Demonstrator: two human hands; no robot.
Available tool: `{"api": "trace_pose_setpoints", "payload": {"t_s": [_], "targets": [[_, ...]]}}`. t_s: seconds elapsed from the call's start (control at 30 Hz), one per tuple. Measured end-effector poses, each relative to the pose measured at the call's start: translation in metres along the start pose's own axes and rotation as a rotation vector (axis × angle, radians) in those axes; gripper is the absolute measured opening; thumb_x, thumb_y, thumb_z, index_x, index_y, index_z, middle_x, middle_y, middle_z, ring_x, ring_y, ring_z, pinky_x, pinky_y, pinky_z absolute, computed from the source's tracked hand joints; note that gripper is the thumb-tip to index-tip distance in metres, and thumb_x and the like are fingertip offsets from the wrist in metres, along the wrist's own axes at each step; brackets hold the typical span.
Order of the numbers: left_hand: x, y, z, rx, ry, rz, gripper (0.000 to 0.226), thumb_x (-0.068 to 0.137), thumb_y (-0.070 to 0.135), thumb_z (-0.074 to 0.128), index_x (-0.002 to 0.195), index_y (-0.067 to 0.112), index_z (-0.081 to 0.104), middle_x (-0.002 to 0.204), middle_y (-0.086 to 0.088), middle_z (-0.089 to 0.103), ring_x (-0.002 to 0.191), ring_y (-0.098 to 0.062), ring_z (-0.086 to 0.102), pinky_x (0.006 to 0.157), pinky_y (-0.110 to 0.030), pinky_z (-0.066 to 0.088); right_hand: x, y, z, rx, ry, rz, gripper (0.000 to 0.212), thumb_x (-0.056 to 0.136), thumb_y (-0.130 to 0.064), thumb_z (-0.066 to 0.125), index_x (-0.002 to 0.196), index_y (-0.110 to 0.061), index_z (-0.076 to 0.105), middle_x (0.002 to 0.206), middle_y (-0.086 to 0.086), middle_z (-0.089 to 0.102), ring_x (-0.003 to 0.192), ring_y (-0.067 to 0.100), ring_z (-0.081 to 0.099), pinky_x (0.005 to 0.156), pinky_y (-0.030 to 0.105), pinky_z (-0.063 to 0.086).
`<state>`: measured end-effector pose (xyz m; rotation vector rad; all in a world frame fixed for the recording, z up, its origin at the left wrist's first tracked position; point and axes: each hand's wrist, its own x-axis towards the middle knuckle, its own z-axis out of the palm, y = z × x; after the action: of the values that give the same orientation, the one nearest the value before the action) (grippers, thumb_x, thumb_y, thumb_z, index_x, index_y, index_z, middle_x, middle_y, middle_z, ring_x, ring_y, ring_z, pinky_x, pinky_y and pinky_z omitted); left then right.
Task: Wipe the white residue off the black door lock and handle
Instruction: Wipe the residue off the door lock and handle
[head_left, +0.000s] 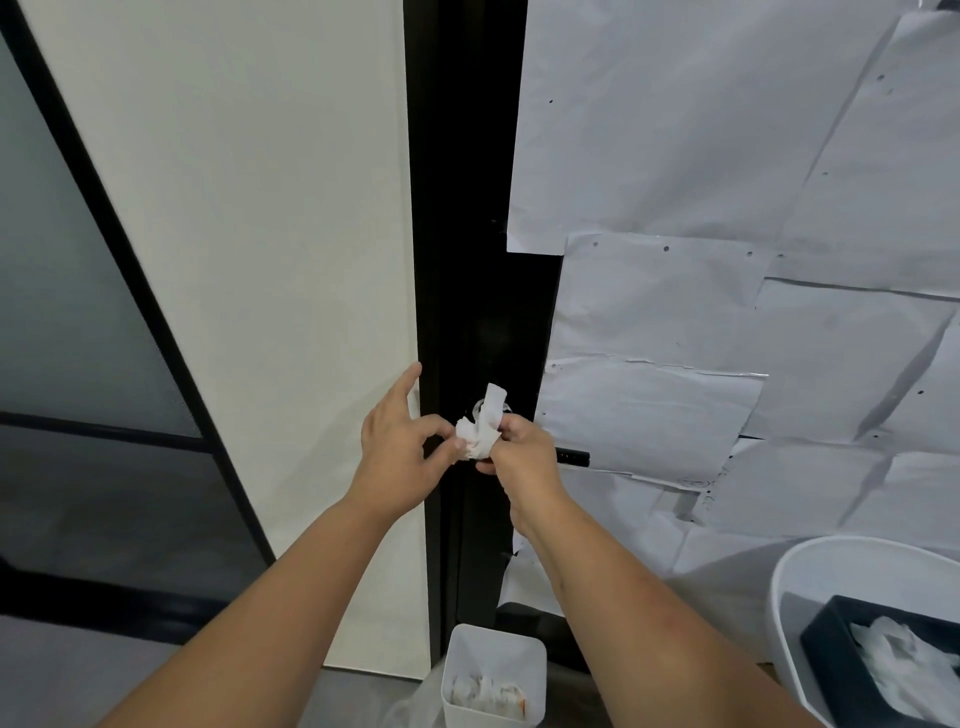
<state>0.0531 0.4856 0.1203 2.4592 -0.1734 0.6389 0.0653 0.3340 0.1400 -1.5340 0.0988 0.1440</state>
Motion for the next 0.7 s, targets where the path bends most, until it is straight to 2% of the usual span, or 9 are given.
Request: {"api": "trace_pose_setpoints", "payload": {"t_s": [0.1,0.17,0.27,0.33,0.43,0.5,0.63,0.7], "targets": [[0.003,0.006,-0.001,-0.012,0.028,-0.037,0.01,0.082,0.043,0.071,0.082,0.033,0.071,0.157,-0.002,0.024,0.144,-0.021,0.024,0.11,-0.05,0.028,0.0,0.0,-0.002,0.041,0.019,-0.003,0.019,0.094,-0.018,0.057,0.113,-0.02,0.055,0.107,0.001,0.066,0.09,0.014,0.068,0.073,0.027,0.059],[0.004,0.009,-0.002,-0.003,0.036,-0.059,0.01,0.081,0.042,0.072,0.081,0.032,0.072,0.156,-0.001,0.026,0.143,-0.021,0.025,0.11,-0.05,0.029,-0.002,0.001,-0.003,0.039,-0.02,0.015,0.016,0.096,-0.027,0.053,0.109,-0.018,0.057,0.109,0.001,0.067,0.091,0.015,0.068,0.08,0.031,0.058],[0.005,0.01,0.0,0.016,0.048,-0.093,0.01,0.081,0.042,0.072,0.084,0.032,0.073,0.155,0.0,0.027,0.142,-0.022,0.027,0.111,-0.051,0.029,-0.005,0.002,-0.006,0.077,-0.119,0.012,0.025,0.097,-0.034,0.05,0.108,-0.016,0.064,0.108,0.001,0.069,0.099,0.016,0.066,0.094,0.037,0.053],[0.006,0.012,0.0,0.025,0.056,-0.109,0.013,0.08,0.043,0.073,0.089,0.033,0.073,0.155,0.001,0.028,0.142,-0.022,0.027,0.111,-0.05,0.029,-0.007,0.002,-0.01,0.131,-0.193,-0.022,0.03,0.096,-0.037,0.051,0.11,-0.016,0.066,0.11,0.003,0.069,0.104,0.017,0.064,0.097,0.036,0.05],[0.007,0.014,0.0,0.009,0.06,-0.085,0.018,0.079,0.04,0.076,0.096,0.037,0.07,0.153,-0.001,0.029,0.141,-0.023,0.029,0.11,-0.053,0.031,-0.01,0.002,-0.015,0.056,-0.276,-0.081,0.027,0.094,-0.033,0.056,0.111,-0.016,0.066,0.114,0.001,0.067,0.109,0.014,0.061,0.098,0.032,0.046],[0.007,0.017,-0.002,-0.034,0.061,-0.1,0.014,0.077,0.037,0.078,0.089,0.037,0.069,0.152,-0.001,0.03,0.14,-0.024,0.03,0.109,-0.054,0.032,-0.012,0.0,-0.015,-0.011,-0.243,-0.081,0.022,0.093,-0.024,0.058,0.112,-0.016,0.065,0.114,-0.002,0.066,0.107,0.012,0.061,0.095,0.027,0.046],[0.006,0.018,-0.004,-0.094,0.048,-0.125,0.012,0.079,0.032,0.077,0.078,0.038,0.067,0.152,0.004,0.027,0.141,-0.021,0.028,0.111,-0.054,0.029,-0.008,-0.001,-0.015,-0.116,-0.068,-0.058,0.011,0.093,-0.017,0.057,0.089,-0.015,0.067,0.098,0.0,0.068,0.09,0.013,0.065,0.073,0.018,0.047],[0.006,0.016,-0.005,-0.127,0.048,-0.133,0.018,0.079,0.029,0.077,0.075,0.04,0.063,0.152,0.007,0.027,0.141,-0.019,0.028,0.111,-0.055,0.03,-0.004,-0.001,-0.017,-0.112,0.023,-0.034,0.012,0.093,-0.016,0.056,0.087,-0.015,0.066,0.095,0.003,0.068,0.083,0.014,0.064,0.067,0.017,0.047]]}}
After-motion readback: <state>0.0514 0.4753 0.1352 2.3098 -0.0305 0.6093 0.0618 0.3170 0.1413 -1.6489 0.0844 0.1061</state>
